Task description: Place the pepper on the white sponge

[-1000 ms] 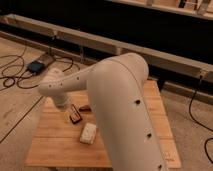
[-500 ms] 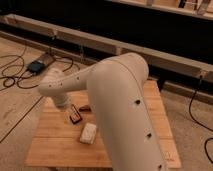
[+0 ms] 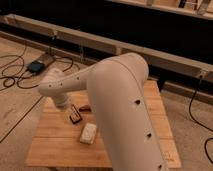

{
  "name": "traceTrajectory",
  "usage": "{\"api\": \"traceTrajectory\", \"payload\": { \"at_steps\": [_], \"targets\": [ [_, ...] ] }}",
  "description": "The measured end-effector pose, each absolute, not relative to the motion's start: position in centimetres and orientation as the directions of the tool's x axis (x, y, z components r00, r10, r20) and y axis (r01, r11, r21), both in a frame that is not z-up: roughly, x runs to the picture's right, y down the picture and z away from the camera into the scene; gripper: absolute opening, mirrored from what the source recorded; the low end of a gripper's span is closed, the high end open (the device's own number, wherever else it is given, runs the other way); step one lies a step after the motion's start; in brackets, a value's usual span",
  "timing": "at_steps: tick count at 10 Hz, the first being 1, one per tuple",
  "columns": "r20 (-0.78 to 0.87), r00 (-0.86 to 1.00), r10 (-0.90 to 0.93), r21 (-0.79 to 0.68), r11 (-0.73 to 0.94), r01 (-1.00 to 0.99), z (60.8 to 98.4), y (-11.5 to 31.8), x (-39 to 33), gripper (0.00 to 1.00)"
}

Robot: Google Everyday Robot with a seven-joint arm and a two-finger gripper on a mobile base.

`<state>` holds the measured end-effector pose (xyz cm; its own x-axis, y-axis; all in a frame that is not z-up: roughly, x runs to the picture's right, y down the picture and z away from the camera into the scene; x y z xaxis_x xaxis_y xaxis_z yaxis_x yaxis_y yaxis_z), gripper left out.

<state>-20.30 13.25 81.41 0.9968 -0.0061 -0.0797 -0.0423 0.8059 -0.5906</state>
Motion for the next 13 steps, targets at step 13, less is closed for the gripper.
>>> {"api": "traceTrajectory", "payload": {
  "at_steps": [13],
  "targets": [
    [-0.008, 1.000, 0.011, -0.561, 0.828, -0.013, 85.2, 10.8, -18.6, 0.80]
  ]
}}
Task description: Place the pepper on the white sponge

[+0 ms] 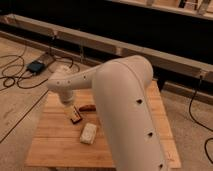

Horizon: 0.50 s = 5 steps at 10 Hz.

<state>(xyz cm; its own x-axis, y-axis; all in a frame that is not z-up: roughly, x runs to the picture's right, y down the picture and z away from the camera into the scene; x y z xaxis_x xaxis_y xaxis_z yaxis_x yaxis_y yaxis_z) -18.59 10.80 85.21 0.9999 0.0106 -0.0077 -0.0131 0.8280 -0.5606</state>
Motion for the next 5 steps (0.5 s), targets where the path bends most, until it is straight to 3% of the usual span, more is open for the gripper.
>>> {"api": "traceTrajectory", "payload": {
  "at_steps": [5],
  "targets": [
    [0.015, 1.000, -0.010, -0.564, 0.825, 0.017, 88.9, 10.7, -13.8, 0.80]
  ]
}}
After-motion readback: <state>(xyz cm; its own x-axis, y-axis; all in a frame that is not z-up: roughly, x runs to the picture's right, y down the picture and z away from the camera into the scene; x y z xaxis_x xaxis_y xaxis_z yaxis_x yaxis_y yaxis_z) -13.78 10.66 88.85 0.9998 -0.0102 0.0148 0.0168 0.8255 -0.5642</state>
